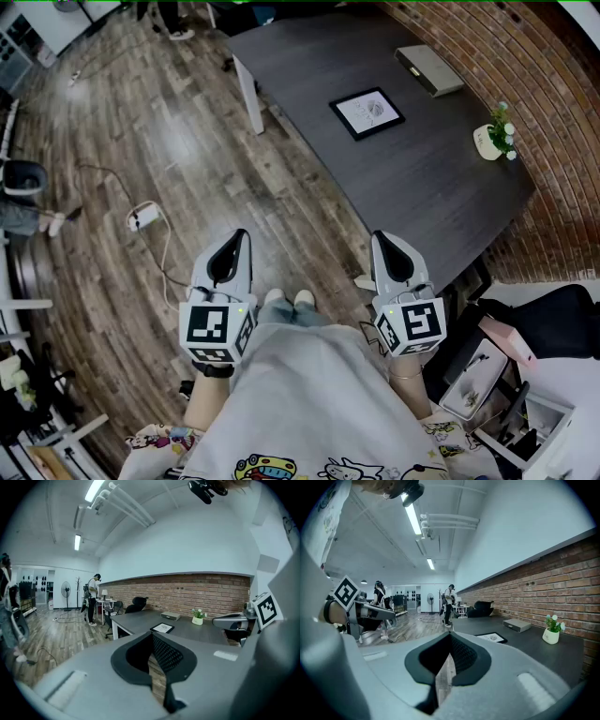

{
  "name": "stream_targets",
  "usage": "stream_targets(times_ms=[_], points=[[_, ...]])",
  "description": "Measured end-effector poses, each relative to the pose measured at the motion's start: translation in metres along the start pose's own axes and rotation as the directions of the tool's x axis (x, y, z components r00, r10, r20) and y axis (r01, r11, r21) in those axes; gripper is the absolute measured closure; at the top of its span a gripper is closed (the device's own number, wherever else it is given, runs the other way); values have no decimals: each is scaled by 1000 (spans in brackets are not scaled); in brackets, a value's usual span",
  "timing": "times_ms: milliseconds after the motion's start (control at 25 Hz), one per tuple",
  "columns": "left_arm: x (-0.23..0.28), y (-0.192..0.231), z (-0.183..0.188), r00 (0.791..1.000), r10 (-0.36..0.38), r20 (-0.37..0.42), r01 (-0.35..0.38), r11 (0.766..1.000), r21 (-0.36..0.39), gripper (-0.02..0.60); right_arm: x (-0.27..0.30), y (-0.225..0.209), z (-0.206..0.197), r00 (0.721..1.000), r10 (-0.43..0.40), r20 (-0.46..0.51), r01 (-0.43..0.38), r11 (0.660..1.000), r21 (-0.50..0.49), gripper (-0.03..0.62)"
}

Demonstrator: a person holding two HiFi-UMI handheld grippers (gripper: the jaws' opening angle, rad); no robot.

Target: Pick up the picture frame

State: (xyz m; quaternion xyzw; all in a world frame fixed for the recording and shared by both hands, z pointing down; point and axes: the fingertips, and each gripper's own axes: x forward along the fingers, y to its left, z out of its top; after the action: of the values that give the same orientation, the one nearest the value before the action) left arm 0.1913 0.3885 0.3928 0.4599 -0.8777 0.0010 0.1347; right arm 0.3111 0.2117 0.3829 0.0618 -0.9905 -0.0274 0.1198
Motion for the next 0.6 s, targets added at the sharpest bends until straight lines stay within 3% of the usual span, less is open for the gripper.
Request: stream_targets(times_ms=[320, 400, 600], points=[[-4, 8, 1, 999, 46, -4, -46, 999, -11, 568, 6, -2, 3, 998, 47, 31, -49, 996, 76, 592], [-4, 16, 3, 998, 61, -1, -61, 998, -17, 540, 14, -1, 4, 998, 61, 32, -63, 995, 81, 588], [3, 25, 10, 996, 87, 11, -87, 996, -21, 518, 30, -1, 5, 995, 94, 26, -97, 990, 98, 501]])
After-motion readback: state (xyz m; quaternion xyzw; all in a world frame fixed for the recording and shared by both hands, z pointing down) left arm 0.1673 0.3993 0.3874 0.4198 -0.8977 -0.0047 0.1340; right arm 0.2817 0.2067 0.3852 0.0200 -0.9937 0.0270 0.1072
